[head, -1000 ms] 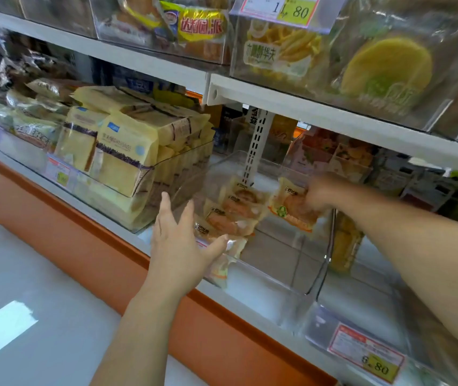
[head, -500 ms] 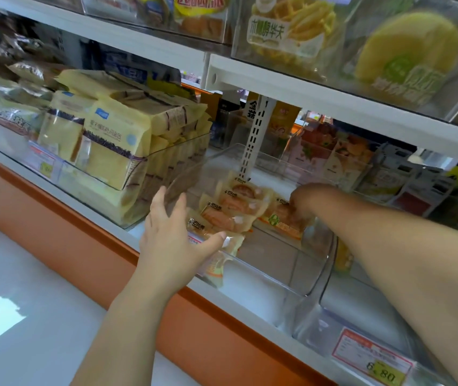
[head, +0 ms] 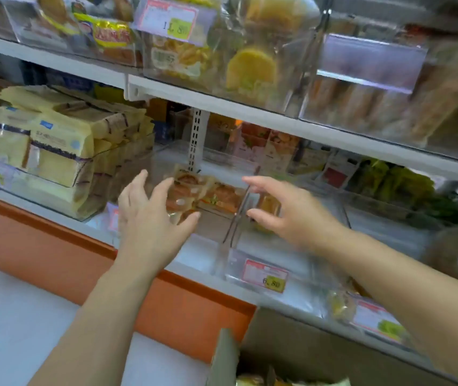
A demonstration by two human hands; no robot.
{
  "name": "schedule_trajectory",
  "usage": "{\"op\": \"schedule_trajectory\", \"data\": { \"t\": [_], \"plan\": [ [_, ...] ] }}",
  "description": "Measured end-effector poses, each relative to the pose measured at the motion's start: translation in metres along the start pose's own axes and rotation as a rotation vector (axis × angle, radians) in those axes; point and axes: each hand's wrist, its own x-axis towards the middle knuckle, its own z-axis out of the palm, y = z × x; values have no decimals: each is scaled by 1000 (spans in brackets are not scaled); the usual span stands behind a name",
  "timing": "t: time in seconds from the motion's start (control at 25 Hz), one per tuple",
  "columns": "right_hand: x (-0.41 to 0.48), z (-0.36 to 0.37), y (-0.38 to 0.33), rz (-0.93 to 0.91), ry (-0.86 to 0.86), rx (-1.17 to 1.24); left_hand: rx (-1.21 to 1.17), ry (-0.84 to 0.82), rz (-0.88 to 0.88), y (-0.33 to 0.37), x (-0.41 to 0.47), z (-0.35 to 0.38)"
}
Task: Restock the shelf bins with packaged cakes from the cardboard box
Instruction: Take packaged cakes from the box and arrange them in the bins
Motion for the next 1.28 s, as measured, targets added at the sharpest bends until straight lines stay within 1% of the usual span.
{"op": "schedule_trajectory", "data": {
  "t": [0.08,0.12,0.16,0.24,0.32,0.4,0.44,0.48,0.52,0.6,0.64,0.68,0.76,0.84,0.92,1.0,1.08,1.2,1.28],
  "plan": [
    [-62,-12,-3,8,42,47,-33,66,195,34,-27,5],
    [-93,-14,0,40,38,78,-88,68,284,51,-45,12],
    [-122,-12,9,87,16,107,-160,22,349,68,-65,19],
    [-181,-2,34,217,-107,141,-255,-195,416,97,-113,39],
    [-230,18,68,362,-272,121,-189,-489,424,113,-158,64],
    [-271,46,100,524,-385,112,-76,-768,403,114,-196,92],
    [-289,60,113,604,-407,140,-19,-874,386,109,-213,105],
    [-303,75,125,678,-420,171,42,-942,361,102,-227,117],
    [-314,88,132,734,-442,196,113,-975,325,94,-240,125],
    [-327,107,141,783,-503,217,222,-994,243,81,-252,135],
    [-331,114,144,808,-505,223,248,-999,220,77,-254,137],
    [-334,120,148,838,-482,236,261,-1006,217,75,-253,138],
    [-334,130,154,883,-363,295,296,-1009,248,75,-252,141],
    [-328,139,152,868,-263,401,344,-1019,266,76,-252,143],
    [-317,152,146,843,-246,455,359,-1014,263,73,-251,146],
    [-308,161,144,849,-257,425,299,-1021,210,72,-247,146],
    [-309,163,148,893,-283,429,188,-1000,132,68,-243,147],
    [-317,152,153,969,-263,594,78,-945,34,63,-241,140],
    [-322,136,151,995,-173,676,135,-917,21,66,-240,130]
  ]
}}
